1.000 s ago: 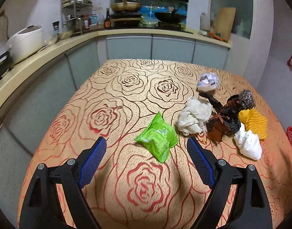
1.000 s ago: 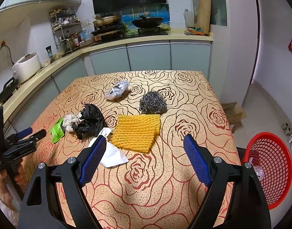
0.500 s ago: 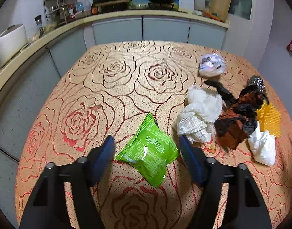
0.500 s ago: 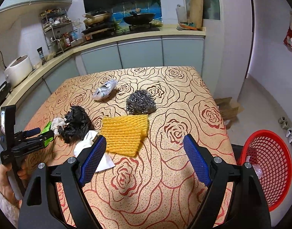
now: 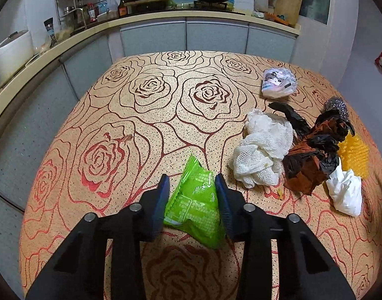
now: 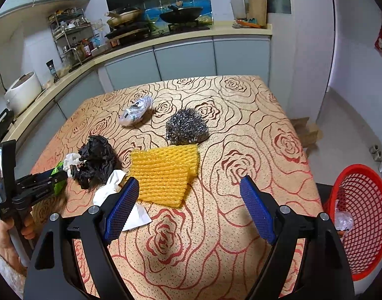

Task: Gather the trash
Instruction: 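Grasp the green snack packet with the left tool while the right tool grasps the yellow foam net, then carry the green packet and yellow foam net in both tools over the red wastebasket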

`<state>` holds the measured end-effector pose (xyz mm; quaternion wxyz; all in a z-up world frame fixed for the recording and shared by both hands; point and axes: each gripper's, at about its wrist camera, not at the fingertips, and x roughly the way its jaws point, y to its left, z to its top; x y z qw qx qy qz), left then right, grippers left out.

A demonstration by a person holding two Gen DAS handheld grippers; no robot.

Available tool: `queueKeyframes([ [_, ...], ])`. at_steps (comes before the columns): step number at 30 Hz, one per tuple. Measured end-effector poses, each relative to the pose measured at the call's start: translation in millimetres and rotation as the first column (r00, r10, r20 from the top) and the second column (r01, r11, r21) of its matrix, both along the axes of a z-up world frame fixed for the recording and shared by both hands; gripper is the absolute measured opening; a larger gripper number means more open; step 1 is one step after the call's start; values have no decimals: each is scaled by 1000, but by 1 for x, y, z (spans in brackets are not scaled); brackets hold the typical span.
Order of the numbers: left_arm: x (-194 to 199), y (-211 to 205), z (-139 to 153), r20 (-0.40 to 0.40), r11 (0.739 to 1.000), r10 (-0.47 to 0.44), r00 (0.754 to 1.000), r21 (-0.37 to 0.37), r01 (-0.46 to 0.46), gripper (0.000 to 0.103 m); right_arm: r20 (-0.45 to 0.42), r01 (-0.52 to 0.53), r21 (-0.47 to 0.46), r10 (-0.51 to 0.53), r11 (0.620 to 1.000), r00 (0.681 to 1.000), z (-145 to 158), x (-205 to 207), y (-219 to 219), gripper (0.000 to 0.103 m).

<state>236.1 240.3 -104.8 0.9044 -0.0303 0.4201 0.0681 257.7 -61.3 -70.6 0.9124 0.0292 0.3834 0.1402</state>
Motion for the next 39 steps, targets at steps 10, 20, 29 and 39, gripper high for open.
queueKeyframes([
  [10, -16, 11, 8, 30, 999, 40, 999, -25, -39, 21, -68, -36, 14, 37, 999, 997, -20, 27, 34, 80],
  [20, -35, 21, 25, 85, 996, 86, 993, -32, -84, 21, -135, -30, -33, 25, 999, 991, -44, 40, 50, 72],
  [29, -41, 22, 34, 114, 995, 97, 989, -40, -93, 21, -131, -41, -31, 37, 999, 991, -43, 30, 47, 37],
  [39, -51, 17, 48, 159, 995, 98, 982, -26, -95, 21, -85, -39, -25, 36, 999, 996, -32, 13, 37, 20],
])
